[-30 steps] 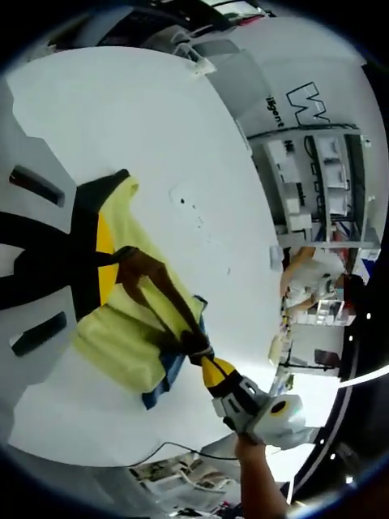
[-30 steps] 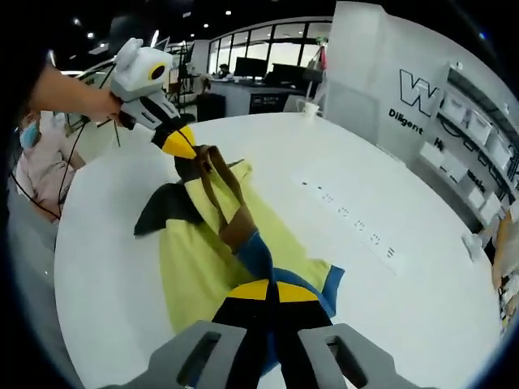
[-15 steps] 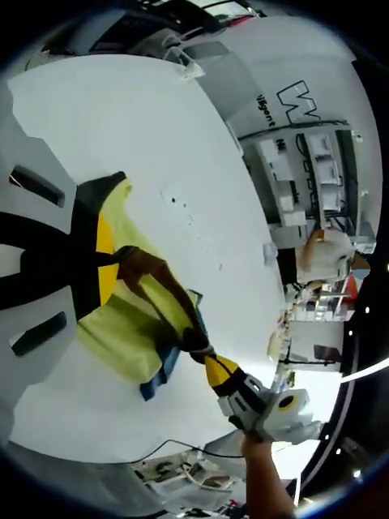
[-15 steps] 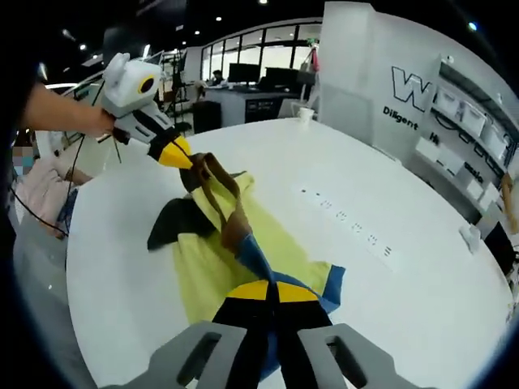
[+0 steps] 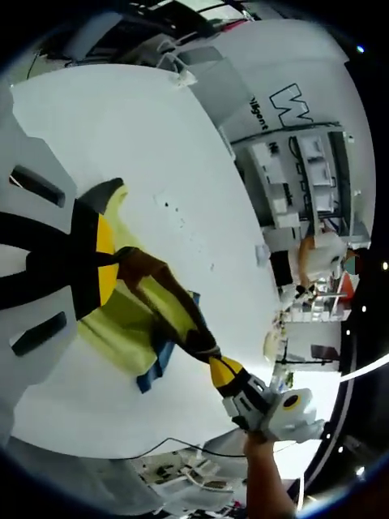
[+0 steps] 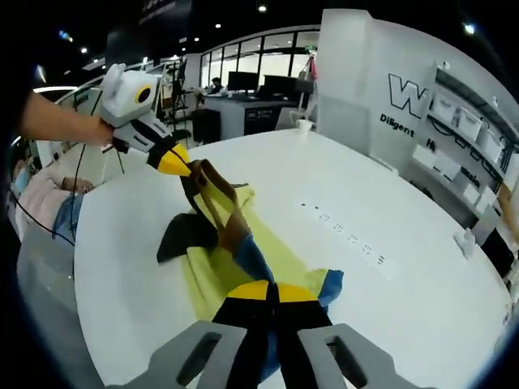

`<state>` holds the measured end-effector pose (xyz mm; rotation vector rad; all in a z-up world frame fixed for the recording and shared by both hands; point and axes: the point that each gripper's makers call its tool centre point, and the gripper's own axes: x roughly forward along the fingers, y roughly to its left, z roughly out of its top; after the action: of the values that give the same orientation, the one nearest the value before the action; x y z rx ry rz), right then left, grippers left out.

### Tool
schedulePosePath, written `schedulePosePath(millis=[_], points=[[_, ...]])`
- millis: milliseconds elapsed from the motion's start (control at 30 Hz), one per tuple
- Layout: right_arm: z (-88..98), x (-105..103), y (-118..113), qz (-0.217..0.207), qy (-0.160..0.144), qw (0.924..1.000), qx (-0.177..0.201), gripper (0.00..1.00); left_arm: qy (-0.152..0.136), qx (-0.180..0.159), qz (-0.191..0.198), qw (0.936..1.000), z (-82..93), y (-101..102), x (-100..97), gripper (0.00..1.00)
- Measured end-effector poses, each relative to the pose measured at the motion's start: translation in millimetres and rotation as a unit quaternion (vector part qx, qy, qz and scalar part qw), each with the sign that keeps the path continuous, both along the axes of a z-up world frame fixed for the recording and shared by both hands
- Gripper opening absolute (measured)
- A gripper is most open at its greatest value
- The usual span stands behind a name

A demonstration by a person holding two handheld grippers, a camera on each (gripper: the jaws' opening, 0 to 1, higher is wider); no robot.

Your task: Fold the garment on the visible template until the final outline fits inside the template.

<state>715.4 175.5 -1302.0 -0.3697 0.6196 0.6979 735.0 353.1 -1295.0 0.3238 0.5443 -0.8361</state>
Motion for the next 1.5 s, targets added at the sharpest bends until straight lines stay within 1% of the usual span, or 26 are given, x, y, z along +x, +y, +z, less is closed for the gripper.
schedulePosePath(millis=[67, 200, 400, 633, 733, 967, 1133, 1267, 1367, 1500], points=[[3.9, -2, -1, 0.006, -0.005, 0.9999, -0.007, 0.0, -0.002, -0.001, 0.0, 1.0, 3.1, 0, -1.1, 0.0], [12.6, -6, -2, 0.007, -0.007, 0.9999, -0.007, 0.0, -0.007, 0.002, -0.002, 1.0, 8.6, 2, -4.4, 0.0], [26.1, -12, 1, 0.014, -0.017, 0.9997, -0.009, 0.0, -0.016, -0.002, -0.002, 0.9999, 22.4, 2, -7.9, 0.0], [34.5, -23, 1, 0.015, -0.022, 0.9996, -0.007, 0.0, -0.025, -0.004, -0.004, 0.9997, 33.5, 1, -13.9, 0.0], [38.7, -27, 0, 0.013, -0.024, 0.9996, -0.005, 0.0, -0.031, -0.008, -0.006, 0.9995, 41.0, 0, -17.6, 0.0], [50.4, -34, -1, 0.011, -0.036, 0.9993, -0.003, 0.0, -0.038, -0.013, -0.005, 0.9992, 51.8, -2, -25.0, 0.0], [57.5, -43, -1, 0.007, -0.044, 0.999, 0.005, 0.0, -0.024, -0.023, -0.002, 0.9995, 54.0, -1, -37.6, 0.0], [63.6, -52, 0, 0.008, -0.05, 0.9986, 0.012, 0.0, -0.027, -0.027, -0.003, 0.9993, 57.9, 1, -46.9, 0.0], [72.3, -59, 1, 0.006, -0.06, 0.998, 0.021, 0.0, -0.033, -0.031, -0.004, 0.999, 64.3, 2, -53.8, 0.0], [78.6, -67, 2, 0.007, -0.069, 0.9973, 0.025, 0.0, -0.036, -0.039, -0.004, 0.9986, 70.8, 3, -61.6, 0.0]])
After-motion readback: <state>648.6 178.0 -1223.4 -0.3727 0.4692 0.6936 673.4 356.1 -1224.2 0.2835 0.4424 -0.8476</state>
